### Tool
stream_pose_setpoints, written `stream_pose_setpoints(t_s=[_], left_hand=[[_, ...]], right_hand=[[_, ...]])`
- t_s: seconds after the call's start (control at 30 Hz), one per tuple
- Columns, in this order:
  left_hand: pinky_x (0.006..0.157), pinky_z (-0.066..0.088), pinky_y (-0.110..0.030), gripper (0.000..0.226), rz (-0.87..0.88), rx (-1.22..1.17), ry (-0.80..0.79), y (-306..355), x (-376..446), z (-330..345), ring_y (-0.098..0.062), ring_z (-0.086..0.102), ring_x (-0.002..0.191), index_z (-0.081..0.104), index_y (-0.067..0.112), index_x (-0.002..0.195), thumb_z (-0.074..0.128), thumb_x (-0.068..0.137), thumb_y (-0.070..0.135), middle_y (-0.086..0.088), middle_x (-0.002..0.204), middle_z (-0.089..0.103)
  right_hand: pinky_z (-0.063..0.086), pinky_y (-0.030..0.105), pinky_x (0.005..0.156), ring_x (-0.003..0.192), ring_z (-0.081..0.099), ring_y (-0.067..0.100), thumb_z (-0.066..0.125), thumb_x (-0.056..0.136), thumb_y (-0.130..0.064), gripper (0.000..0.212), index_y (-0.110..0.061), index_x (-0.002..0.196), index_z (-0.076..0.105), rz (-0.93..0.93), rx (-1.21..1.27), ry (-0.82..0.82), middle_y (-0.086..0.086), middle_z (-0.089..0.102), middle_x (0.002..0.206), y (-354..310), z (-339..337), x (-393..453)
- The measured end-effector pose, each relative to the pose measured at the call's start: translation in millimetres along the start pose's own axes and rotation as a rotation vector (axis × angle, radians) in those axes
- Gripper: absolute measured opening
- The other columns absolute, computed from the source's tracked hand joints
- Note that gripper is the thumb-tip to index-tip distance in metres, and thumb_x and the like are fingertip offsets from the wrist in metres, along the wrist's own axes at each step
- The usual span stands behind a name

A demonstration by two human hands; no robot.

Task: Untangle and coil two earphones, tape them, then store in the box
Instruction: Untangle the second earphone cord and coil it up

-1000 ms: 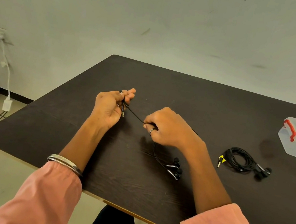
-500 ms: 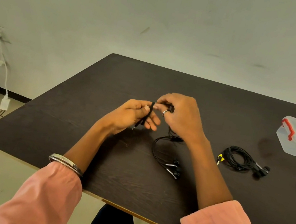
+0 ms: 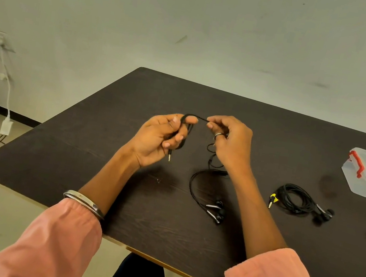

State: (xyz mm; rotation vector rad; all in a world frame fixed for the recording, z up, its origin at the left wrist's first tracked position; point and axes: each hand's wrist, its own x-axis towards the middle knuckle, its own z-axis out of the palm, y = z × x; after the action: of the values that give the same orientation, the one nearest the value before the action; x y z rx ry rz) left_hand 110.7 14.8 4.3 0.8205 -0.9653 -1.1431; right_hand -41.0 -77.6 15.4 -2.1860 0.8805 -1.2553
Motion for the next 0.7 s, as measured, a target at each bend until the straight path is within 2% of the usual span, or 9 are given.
stream_pose_setpoints(t_s=[0.07,0.13,0.17,0.23,0.37,0.47,0.53,0.63,0.7], left_hand=[[0.04,0.027,-0.011,0.03,0.06,-0.153,0.073,4.9,2.1,-5.3,0.0,0.031,0.036,0.056,-0.002,0.112,0.031,0.1,0.011,0.002,0.06,0.049],[0.041,0.028,-0.012,0.031,0.121,-0.272,0.165,10.1,3.8,-14.3,-0.002,0.033,0.038,0.055,-0.002,0.113,0.032,0.1,0.014,0.004,0.062,0.05],[0.042,0.029,-0.013,0.033,0.145,-0.31,0.214,12.3,4.5,-19.4,-0.003,0.034,0.04,0.055,-0.002,0.115,0.031,0.101,0.015,0.004,0.064,0.05],[0.044,0.031,-0.014,0.036,0.173,-0.34,0.312,14.7,4.8,-27.7,-0.004,0.036,0.043,0.053,-0.005,0.121,0.03,0.103,0.016,0.003,0.068,0.053],[0.049,0.036,-0.014,0.035,0.167,-0.28,0.451,13.1,4.6,-24.3,-0.005,0.044,0.05,0.052,-0.008,0.123,0.032,0.102,0.01,0.0,0.075,0.063],[0.057,0.044,-0.017,0.031,0.143,-0.205,0.49,11.7,4.5,-17.1,-0.009,0.055,0.059,0.055,-0.007,0.119,0.033,0.103,0.008,-0.004,0.086,0.071],[0.064,0.049,-0.02,0.028,0.138,-0.19,0.491,11.7,5.2,-16.1,-0.013,0.063,0.067,0.055,-0.006,0.114,0.033,0.103,0.008,-0.01,0.098,0.073],[0.071,0.054,-0.024,0.024,0.143,-0.201,0.506,13.0,5.9,-16.8,-0.022,0.07,0.087,0.055,-0.004,0.104,0.033,0.103,0.005,-0.017,0.111,0.07],[0.075,0.055,-0.024,0.023,0.151,-0.215,0.511,13.2,5.6,-17.0,-0.027,0.069,0.099,0.052,-0.005,0.108,0.031,0.102,0.002,-0.018,0.111,0.07]], right_hand=[[0.045,0.004,0.066,0.07,0.058,-0.004,0.066,0.088,-0.006,0.012,-0.006,0.097,0.074,0.035,0.01,-0.068,0.005,0.071,0.088,-1.5,4.7,-2.5],[0.052,0.015,0.075,0.079,0.064,0.005,0.065,0.089,-0.007,0.017,-0.004,0.104,0.072,0.014,-0.021,-0.183,0.009,0.072,0.094,-3.4,9.3,-5.7],[0.051,0.021,0.078,0.086,0.065,0.013,0.064,0.09,-0.009,0.02,-0.004,0.108,0.071,-0.018,-0.062,-0.259,0.01,0.071,0.098,-4.7,11.4,-6.9],[0.045,0.024,0.082,0.097,0.062,0.022,0.059,0.094,-0.015,0.024,-0.006,0.113,0.068,-0.102,-0.167,-0.41,0.01,0.069,0.102,-8.4,15.7,-8.4],[0.048,0.042,0.077,0.088,0.06,0.031,0.052,0.097,-0.015,0.022,0.0,0.105,0.067,-0.299,-0.298,-0.533,0.013,0.065,0.091,-20.8,25.1,-14.6],[0.04,0.033,0.073,0.089,0.058,0.027,0.051,0.096,-0.011,0.018,-0.002,0.103,0.065,-0.416,-0.401,-0.565,0.011,0.064,0.091,-27.7,27.3,-18.2],[0.034,0.027,0.07,0.087,0.059,0.025,0.051,0.096,-0.011,0.017,-0.003,0.101,0.065,-0.419,-0.429,-0.6,0.009,0.064,0.091,-29.2,25.6,-18.1],[0.039,0.029,0.067,0.085,0.059,0.024,0.051,0.095,-0.01,0.013,-0.004,0.097,0.063,-0.379,-0.456,-0.672,0.008,0.063,0.09,-28.3,24.7,-17.8],[0.044,0.032,0.067,0.083,0.06,0.024,0.052,0.094,-0.008,0.009,-0.006,0.094,0.061,-0.356,-0.465,-0.705,0.007,0.064,0.09,-28.1,24.4,-18.5]])
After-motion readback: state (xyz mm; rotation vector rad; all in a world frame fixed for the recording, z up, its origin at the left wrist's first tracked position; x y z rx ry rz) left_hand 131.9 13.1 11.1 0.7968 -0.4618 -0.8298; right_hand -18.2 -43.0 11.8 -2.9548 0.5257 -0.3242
